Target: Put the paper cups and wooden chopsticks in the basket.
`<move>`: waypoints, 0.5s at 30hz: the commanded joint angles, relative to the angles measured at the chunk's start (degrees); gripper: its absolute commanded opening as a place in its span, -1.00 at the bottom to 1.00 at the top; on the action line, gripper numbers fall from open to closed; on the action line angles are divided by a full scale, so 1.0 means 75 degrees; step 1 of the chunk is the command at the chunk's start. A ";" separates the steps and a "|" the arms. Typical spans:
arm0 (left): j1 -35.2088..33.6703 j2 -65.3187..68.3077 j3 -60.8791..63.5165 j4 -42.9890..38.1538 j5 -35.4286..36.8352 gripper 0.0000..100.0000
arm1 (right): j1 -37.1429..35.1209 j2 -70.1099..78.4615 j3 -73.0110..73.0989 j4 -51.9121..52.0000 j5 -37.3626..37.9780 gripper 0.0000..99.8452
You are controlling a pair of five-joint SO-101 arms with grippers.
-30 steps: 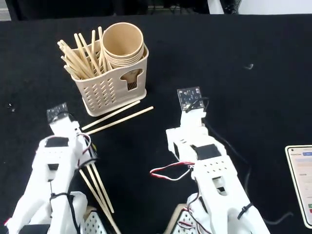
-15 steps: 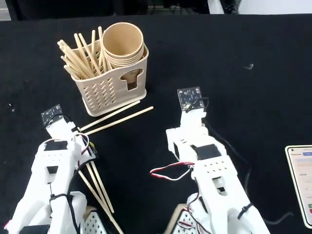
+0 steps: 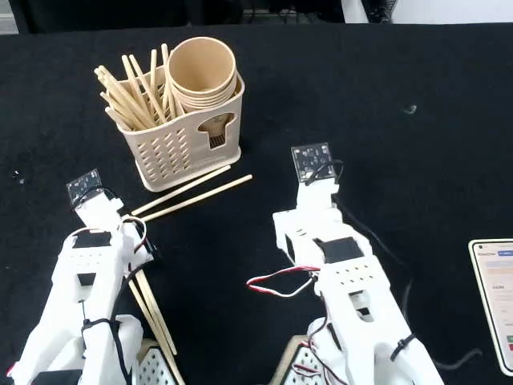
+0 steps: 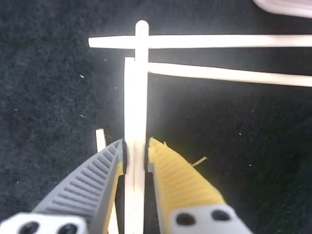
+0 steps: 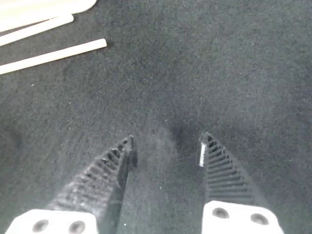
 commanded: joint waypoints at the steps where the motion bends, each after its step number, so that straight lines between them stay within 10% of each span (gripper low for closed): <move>1: -0.0135 -0.0012 -0.0018 -0.0059 0.0000 -0.92 | -0.0070 -0.0299 -0.0041 -0.0129 -0.0047 -0.57; 15: -0.0826 -0.0105 -0.1881 0.0352 0.0000 -0.94 | -0.0070 -0.0287 -0.0029 -0.0129 -0.0047 -0.57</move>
